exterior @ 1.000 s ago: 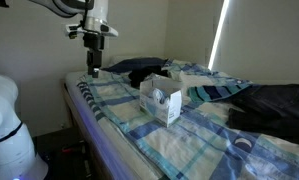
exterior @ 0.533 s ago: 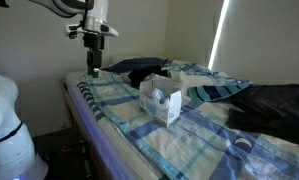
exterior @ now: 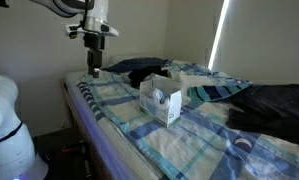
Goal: Pull out some face masks from the box
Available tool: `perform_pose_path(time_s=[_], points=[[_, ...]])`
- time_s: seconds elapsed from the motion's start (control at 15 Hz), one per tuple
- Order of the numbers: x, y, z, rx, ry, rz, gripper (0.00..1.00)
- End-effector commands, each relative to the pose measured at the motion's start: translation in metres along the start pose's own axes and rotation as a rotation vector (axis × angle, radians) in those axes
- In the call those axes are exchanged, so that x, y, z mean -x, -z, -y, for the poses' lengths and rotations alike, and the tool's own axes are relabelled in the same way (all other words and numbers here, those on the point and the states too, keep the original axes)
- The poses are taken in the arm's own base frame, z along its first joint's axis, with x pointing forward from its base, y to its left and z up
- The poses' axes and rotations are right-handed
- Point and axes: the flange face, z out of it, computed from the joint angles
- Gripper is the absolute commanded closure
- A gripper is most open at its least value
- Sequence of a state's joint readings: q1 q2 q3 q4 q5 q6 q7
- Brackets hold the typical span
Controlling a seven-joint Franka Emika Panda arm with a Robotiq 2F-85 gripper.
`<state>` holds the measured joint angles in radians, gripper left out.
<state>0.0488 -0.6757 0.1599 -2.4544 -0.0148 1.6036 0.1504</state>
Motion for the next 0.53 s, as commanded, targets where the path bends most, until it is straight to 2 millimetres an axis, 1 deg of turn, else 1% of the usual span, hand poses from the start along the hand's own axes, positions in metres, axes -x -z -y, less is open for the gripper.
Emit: perform_pose_path(time_s=[0.0, 0.2, 0.47], points=[[-0.006, 0.005, -0.014, -0.074, -0.101, -0.03, 0.0], [-0.013, 0.007, -0.028, -0.124, -0.206, -0.048, 0.0], [-0.029, 0.007, -0.054, -0.144, -0.424, -0.095, 0.0]])
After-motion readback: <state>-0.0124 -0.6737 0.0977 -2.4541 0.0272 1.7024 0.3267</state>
